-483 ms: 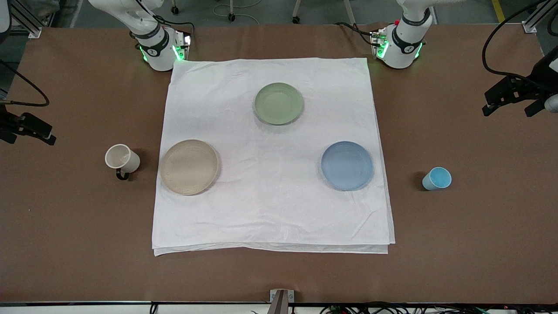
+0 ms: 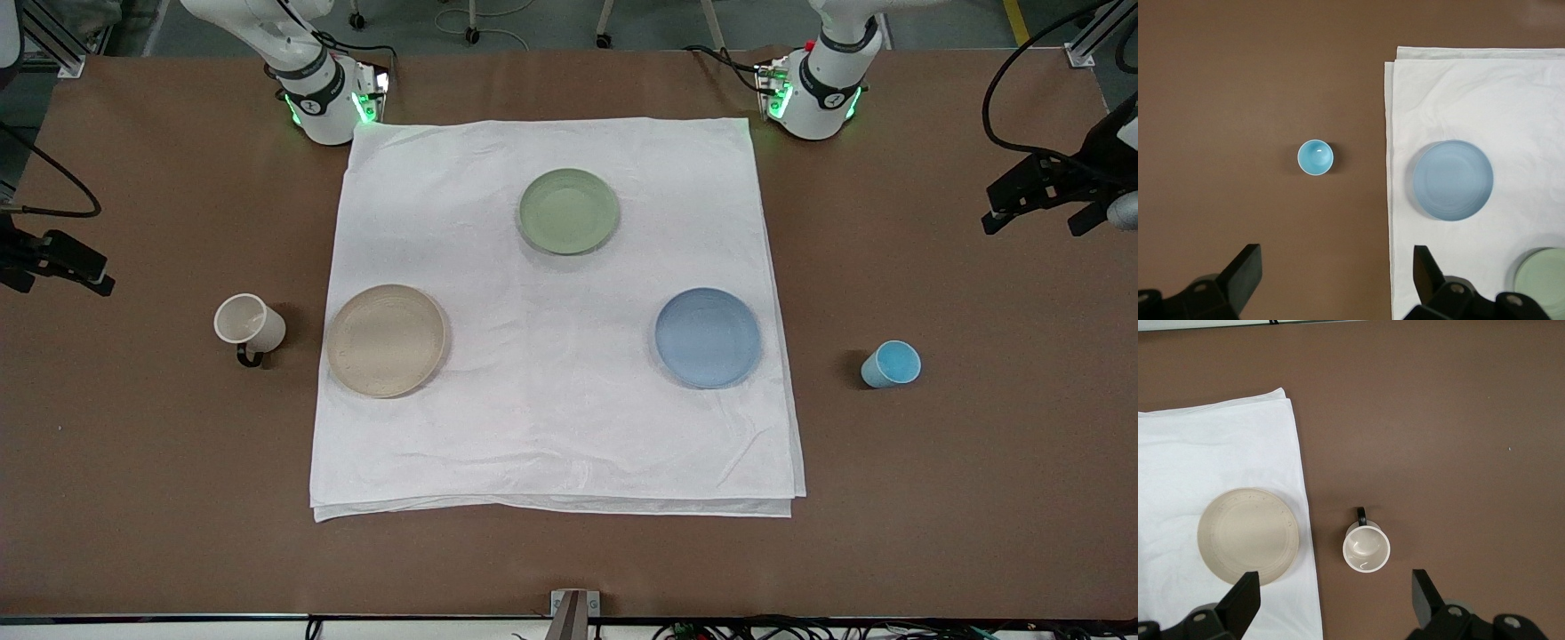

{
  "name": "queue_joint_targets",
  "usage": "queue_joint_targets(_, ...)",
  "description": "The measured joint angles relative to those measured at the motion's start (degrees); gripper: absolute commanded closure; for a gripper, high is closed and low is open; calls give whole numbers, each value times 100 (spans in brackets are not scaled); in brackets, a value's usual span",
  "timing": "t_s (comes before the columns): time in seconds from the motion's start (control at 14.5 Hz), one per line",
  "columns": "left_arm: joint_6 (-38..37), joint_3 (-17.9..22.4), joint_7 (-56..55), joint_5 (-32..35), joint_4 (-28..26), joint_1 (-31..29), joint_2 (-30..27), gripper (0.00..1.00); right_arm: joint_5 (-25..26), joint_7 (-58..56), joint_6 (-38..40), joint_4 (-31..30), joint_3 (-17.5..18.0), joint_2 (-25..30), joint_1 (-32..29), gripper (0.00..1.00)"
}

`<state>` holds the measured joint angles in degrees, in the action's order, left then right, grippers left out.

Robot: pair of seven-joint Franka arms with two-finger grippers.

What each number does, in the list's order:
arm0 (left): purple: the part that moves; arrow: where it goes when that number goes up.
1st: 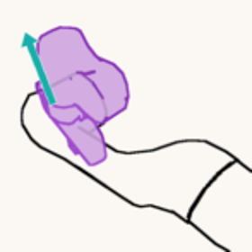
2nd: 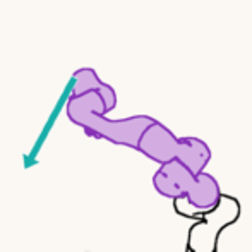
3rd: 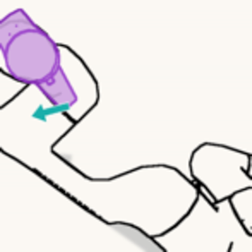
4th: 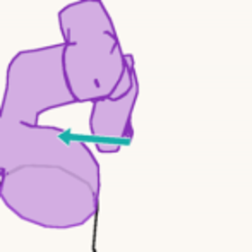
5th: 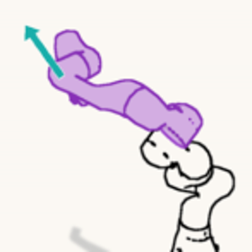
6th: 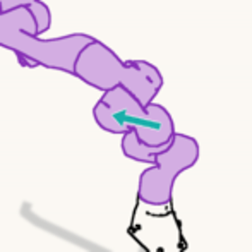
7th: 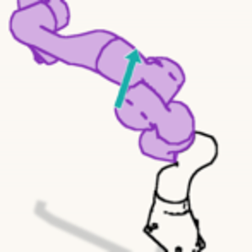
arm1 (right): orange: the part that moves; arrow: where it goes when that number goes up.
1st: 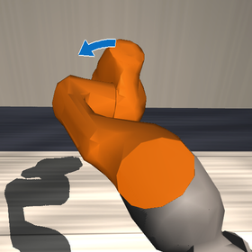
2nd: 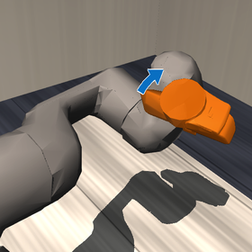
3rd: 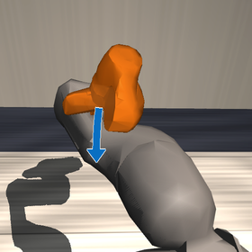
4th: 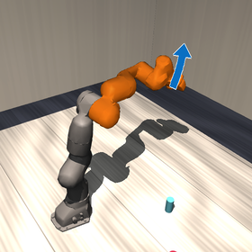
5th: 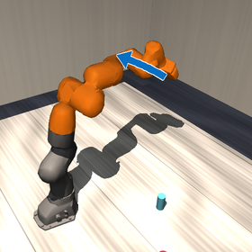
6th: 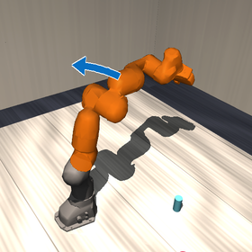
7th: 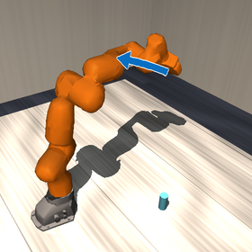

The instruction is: Place blue cup in blue plate and white mug in gray plate

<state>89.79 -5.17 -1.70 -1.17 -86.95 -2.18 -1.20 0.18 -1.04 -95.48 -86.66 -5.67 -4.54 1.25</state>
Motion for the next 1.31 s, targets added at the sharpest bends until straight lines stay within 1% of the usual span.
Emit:
queue_joint_targets(0.14, -35, 26, -1, 0, -37, -50, 55, 0, 1, 2, -94, -163, -17, -51, -13, 0)
queue_joint_targets(0.21, -64, 29, -1, 0, -85, -81, 115, 0, 2, 2, -288, -337, -26, -134, -23, 0)
queue_joint_targets(0.41, -20, 40, -3, 0, -426, -104, 444, 0, 3, 2, -1118, -1020, -37, -624, -53, 0)
queue_joint_targets(0.48, 151, 44, -5, 28, -599, -108, 602, 0, 3, 2, -1308, -1185, -36, -838, -54, 0)
queue_joint_targets(0.76, 1676, 62, -7, 220, -1627, -156, 1197, 0, 4, -7, -1679, -1308, -33, -1670, -53, 0)
queue_joint_targets(0.9, 2300, 66, -7, 228, -1951, -206, 1510, 0, 4, -49, -1907, -1311, -33, -2023, -54, 0)
queue_joint_targets(1.1, 2836, 69, -152, 385, -2031, -249, 1979, 0, 3, -71, -2069, -1310, -33, -2395, -54, 0)
queue_joint_targets(1.31, 3303, 66, -435, 502, -2035, -234, 2364, 0, 3, -229, -2068, -1315, -37, -2602, -84, 0)
